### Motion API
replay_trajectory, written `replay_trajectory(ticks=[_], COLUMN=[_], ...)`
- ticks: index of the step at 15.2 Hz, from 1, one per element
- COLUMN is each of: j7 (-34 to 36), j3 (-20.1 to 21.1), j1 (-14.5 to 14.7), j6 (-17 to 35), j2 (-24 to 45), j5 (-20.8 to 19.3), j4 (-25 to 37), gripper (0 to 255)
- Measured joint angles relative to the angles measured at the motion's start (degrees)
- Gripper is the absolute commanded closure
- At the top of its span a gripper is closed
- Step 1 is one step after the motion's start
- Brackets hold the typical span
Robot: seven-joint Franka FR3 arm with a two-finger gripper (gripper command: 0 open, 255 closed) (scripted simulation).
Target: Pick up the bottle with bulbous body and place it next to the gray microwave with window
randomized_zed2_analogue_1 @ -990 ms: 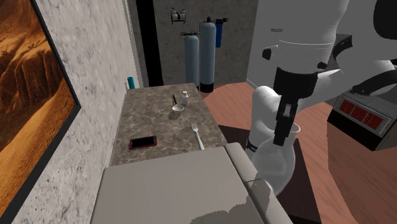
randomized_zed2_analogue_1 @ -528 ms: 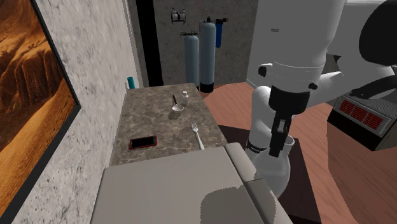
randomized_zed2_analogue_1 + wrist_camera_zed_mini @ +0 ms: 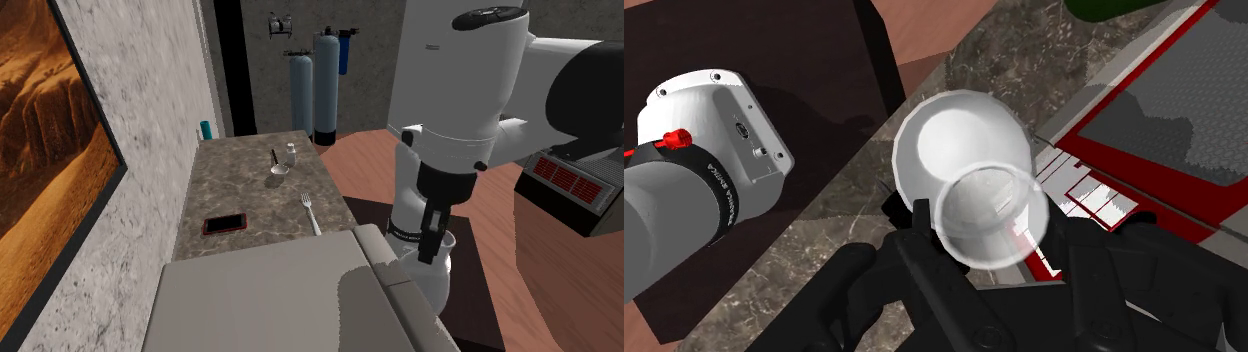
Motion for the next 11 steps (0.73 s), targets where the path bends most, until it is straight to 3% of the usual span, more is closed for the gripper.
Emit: replay_trajectory(ticks=[11], j7=[-1.1], j3=[5.3], j1=[2.1], j6=[5.4], j2=[-2.7], j5=[5.0], j4=[-7.9], gripper=[255])
